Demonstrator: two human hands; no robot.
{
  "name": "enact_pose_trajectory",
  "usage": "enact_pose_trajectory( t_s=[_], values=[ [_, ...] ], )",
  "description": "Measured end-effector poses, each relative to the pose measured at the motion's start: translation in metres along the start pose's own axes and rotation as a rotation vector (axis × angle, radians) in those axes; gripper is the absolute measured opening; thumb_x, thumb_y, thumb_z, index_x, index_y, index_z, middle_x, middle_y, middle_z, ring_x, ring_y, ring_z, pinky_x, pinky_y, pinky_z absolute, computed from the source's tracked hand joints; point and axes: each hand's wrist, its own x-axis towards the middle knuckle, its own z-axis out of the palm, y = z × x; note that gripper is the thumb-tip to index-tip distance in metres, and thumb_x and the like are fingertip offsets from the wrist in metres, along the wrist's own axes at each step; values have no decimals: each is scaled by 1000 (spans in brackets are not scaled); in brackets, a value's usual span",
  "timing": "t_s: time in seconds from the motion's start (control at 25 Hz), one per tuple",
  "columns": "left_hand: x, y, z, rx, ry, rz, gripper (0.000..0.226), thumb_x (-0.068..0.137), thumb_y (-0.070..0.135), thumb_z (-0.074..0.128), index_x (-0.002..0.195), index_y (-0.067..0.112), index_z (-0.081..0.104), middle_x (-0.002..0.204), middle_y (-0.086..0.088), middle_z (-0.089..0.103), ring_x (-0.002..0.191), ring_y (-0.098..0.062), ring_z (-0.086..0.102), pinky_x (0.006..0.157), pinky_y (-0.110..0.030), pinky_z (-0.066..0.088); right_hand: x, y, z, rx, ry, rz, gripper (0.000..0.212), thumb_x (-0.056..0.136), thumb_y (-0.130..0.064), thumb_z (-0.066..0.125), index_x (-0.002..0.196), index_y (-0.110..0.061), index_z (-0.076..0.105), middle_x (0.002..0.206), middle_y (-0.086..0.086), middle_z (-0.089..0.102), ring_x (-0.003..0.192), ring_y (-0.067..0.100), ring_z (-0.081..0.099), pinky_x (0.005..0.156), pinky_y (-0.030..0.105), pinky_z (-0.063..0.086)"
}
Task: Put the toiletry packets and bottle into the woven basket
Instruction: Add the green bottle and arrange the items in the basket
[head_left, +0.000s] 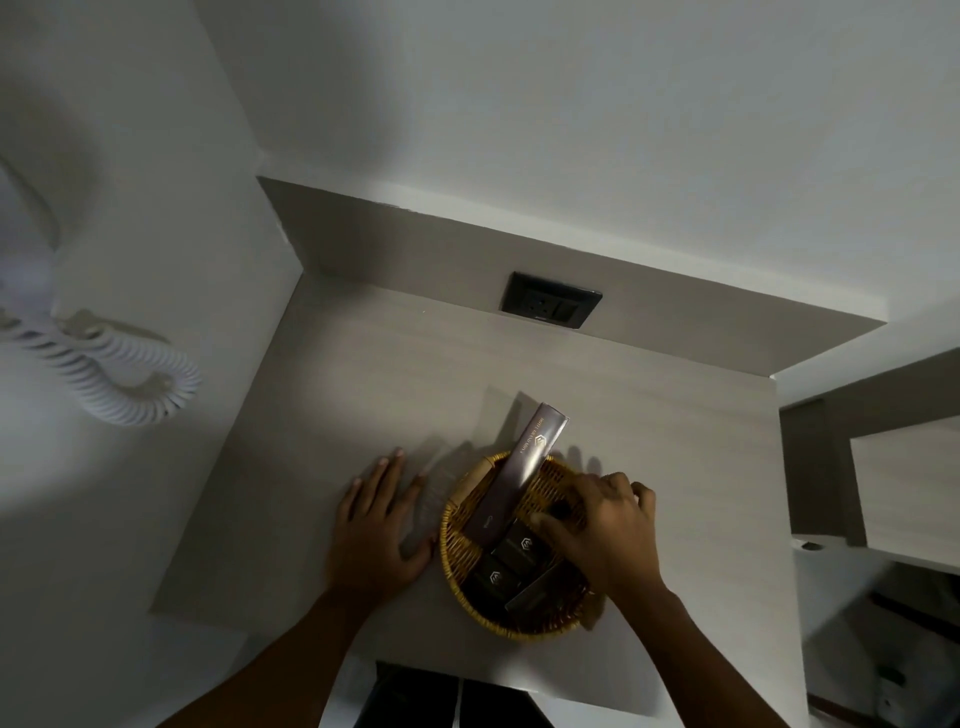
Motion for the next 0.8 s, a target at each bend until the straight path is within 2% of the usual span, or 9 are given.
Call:
enact_pose_trajectory(
  t_s=[0.08, 0.16, 0.28, 0.4, 0.52, 0.6, 0.72, 0.8],
  values=[
    [-1, 0, 0, -1, 13, 5, 81, 81, 64, 51, 152, 26, 38, 165, -8, 24, 152, -26, 20, 119, -45, 16, 13, -3, -11, 95, 114, 3, 52, 84, -74, 42, 109, -31, 58, 108, -8, 67, 104, 15, 52, 91, 34, 28],
    [0, 0, 0, 8, 13, 9, 81, 83, 66, 49, 152, 26, 38, 165, -8, 24, 152, -26, 20, 118, -46, 17, 37, -6, -20, 144, 168, -9, 52, 87, -69, 43, 116, -27, 56, 119, -5, 65, 109, 16, 52, 90, 34, 32],
    [-1, 1, 0, 11, 22, 10, 79, 85, 67, 47, 152, 26, 37, 165, -9, 24, 152, -26, 20, 118, -48, 19, 77, -13, -28, 196, 19, -54, 52, 89, -51, 58, 128, -17, 55, 131, 5, 61, 114, 24, 56, 95, 39, 43],
    [-1, -1, 2, 3, 32, 12, 78, 87, 66, 46, 153, 27, 36, 165, -9, 23, 152, -27, 19, 118, -49, 21, 93, -18, -25, 319, -114, -57, 45, 86, -36, 67, 123, -10, 59, 117, 10, 66, 102, 27, 61, 86, 38, 50],
    [-1, -1, 3, 10, 29, 12, 78, 86, 66, 47, 152, 26, 38, 165, -9, 23, 152, -27, 19, 118, -50, 23, 89, -16, -20, 411, -69, -19, 37, 85, -30, 70, 116, -10, 62, 100, 4, 66, 89, 21, 60, 74, 26, 47],
    [-1, -2, 3, 21, 23, 14, 79, 85, 66, 48, 151, 24, 39, 165, -10, 23, 152, -27, 19, 118, -50, 22, 85, -14, -17, 512, -21, 51, 27, 85, -25, 71, 107, -10, 67, 94, 1, 67, 86, 18, 62, 71, 23, 47],
    [-1, -2, 3, 30, 27, 17, 79, 85, 67, 47, 151, 23, 40, 165, -11, 23, 152, -28, 19, 118, -49, 20, 83, -10, -17, 725, 24, 181, 12, 89, -14, 66, 97, -8, 73, 91, 5, 72, 89, 21, 67, 80, 33, 54],
    [-1, -1, 3, 36, 36, 15, 79, 84, 66, 47, 150, 24, 41, 164, -11, 24, 152, -28, 21, 118, -48, 20, 84, -10, -18, 774, 34, 217, 11, 91, -11, 63, 94, -9, 73, 88, 6, 72, 87, 23, 67, 79, 34, 54]
  ],
)
